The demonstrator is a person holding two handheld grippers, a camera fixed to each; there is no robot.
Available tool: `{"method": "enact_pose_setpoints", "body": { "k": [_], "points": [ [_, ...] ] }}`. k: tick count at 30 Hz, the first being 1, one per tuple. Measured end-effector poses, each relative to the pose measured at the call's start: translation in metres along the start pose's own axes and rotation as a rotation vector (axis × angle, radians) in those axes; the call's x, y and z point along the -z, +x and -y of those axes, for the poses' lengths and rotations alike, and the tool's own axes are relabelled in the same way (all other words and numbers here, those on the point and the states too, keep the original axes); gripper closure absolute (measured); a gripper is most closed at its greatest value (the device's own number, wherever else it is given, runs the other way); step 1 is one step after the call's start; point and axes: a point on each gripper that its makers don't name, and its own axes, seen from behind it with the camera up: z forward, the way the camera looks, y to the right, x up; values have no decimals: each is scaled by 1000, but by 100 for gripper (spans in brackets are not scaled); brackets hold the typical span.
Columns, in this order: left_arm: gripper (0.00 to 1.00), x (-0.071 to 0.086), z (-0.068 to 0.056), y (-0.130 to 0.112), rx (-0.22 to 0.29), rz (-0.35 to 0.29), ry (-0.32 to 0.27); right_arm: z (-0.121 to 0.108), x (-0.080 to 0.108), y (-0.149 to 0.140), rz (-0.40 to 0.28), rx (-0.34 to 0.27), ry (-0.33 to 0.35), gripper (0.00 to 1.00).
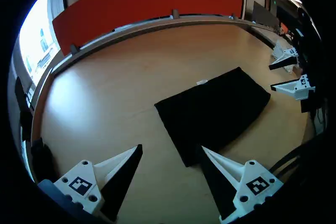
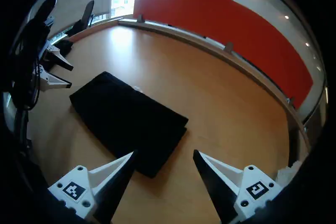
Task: Fold towel
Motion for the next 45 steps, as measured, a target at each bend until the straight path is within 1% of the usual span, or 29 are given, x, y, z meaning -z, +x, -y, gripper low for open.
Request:
{"method": "enact_pose_setpoints", "body": {
  "k": [5,8,14,17,23,29,32,36,38,41,45],
  "points": [
    [7,7,-4,-13,25,6,3,4,10,-10,3,-1,0,0],
    [7,9,-6,-18,39,9,1,6,13,-13,5,-1,2,0],
    [7,13,-4,-23,57,12,15,9,12,-14,3,6,16,0],
    [7,17,-2,-25,71,10,23,12,10,-14,2,16,34,0],
    [7,28,7,-33,105,7,54,17,6,-15,10,54,76,0],
    [7,37,15,-45,140,9,75,23,2,-20,25,91,133,1],
    [7,41,19,-48,150,7,86,23,0,-27,46,112,153,4],
    [7,46,22,-53,154,8,96,25,-3,-36,80,144,188,14],
    [7,48,24,-55,153,9,102,26,-5,-39,91,157,203,18],
    [7,51,26,-58,148,9,108,27,-8,-41,96,165,217,23],
    [7,53,26,-60,146,4,113,30,-10,-41,101,156,231,29]
  ]
}}
